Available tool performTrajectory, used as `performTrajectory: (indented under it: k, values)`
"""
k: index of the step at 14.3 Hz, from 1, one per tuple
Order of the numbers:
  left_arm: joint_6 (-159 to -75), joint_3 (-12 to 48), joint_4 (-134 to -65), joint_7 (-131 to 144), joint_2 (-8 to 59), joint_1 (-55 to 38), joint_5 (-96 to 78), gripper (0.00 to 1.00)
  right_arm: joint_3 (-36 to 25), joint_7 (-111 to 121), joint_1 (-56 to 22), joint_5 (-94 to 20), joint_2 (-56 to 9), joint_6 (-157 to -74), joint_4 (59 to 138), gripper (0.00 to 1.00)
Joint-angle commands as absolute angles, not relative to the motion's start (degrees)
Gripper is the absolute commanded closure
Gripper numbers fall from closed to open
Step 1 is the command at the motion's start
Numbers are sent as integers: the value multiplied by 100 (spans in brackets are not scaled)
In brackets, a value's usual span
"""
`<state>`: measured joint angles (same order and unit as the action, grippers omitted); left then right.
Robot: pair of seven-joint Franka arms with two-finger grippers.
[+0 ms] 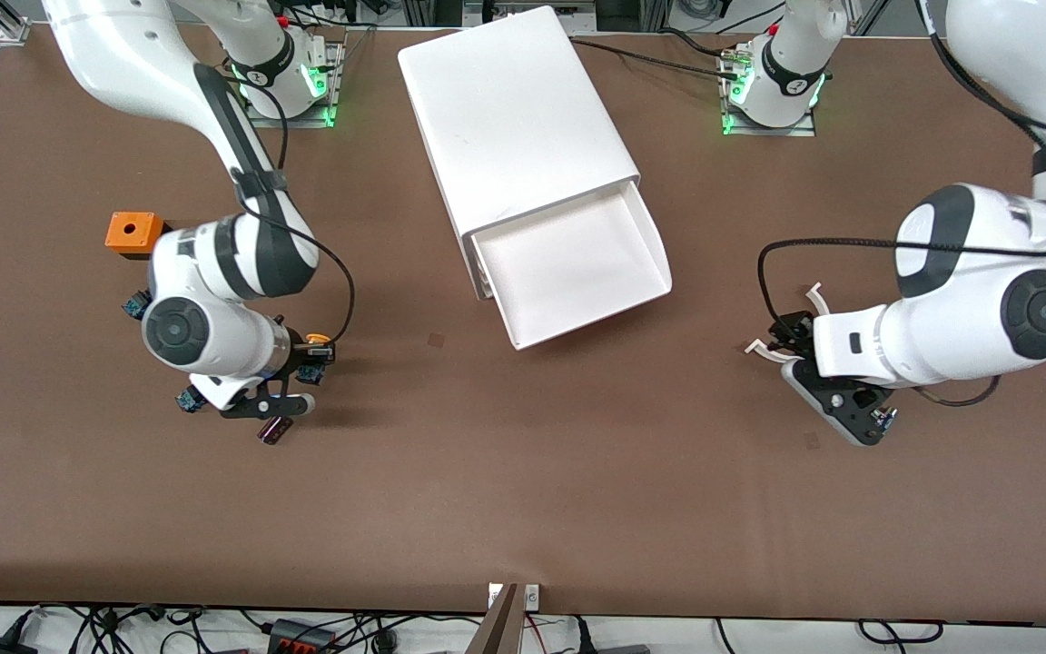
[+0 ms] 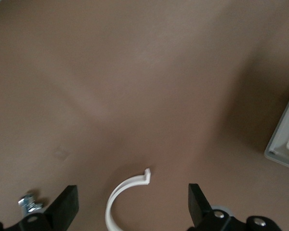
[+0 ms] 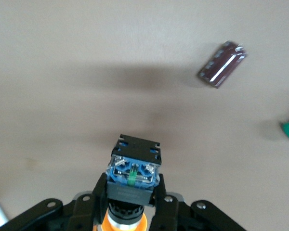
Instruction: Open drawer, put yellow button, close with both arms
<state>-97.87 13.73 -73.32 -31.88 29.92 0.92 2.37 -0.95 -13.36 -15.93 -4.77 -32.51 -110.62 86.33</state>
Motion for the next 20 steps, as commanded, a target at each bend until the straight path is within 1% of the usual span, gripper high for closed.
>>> performTrajectory:
  k: [1, 2, 4, 6, 8, 9, 11, 14, 16, 20]
  values:
    - [-9466, 1459, -6761, -3120, 2979, -18, 1149, 0, -70, -2055, -1617, -937, -3042, -10408, 8157, 100]
    - [-9457, 1450, -6533, -3103, 2979, -35, 1212, 0, -70, -2231, -1626, -1332, -2902, -10319, 8121, 100]
    - [-9440, 1362, -6154, -3076, 2980, -53, 1222, 0, -70, -2582, -1652, -1590, -2673, -10152, 8121, 100]
    - [-9448, 1362, -6091, -2545, 2979, 9, 1143, 0, -53, -3231, -1809, -1608, -2558, -9994, 8025, 100]
    - [-9492, 1432, -5969, -554, 2979, 228, 1081, 0, -53, -4022, -2099, -1617, -2558, -9827, 7736, 100]
    - [-9492, 1433, -5855, -197, 2971, 272, 1090, 0, -61, -4521, -2292, -1669, -2566, -9774, 7534, 100]
    - [-9483, 1415, -5888, -106, 2918, 272, 1125, 0, -62, -5322, -2513, -1976, -2575, -9817, 7349, 100]
    - [-9431, 1415, -5915, 367, 2839, 316, 951, 0, -62, -6124, -2838, -2039, -2742, -9852, 6953, 100]
    - [-9186, 1406, -5915, 501, 2821, 360, 721, 0, -62, -6808, -3049, -2039, -2804, -10001, 6917, 100]
    - [-9079, 1389, -5915, 536, 2821, 457, 677, 0, -97, -8399, -3620, -1987, -3084, -10800, 6917, 100]
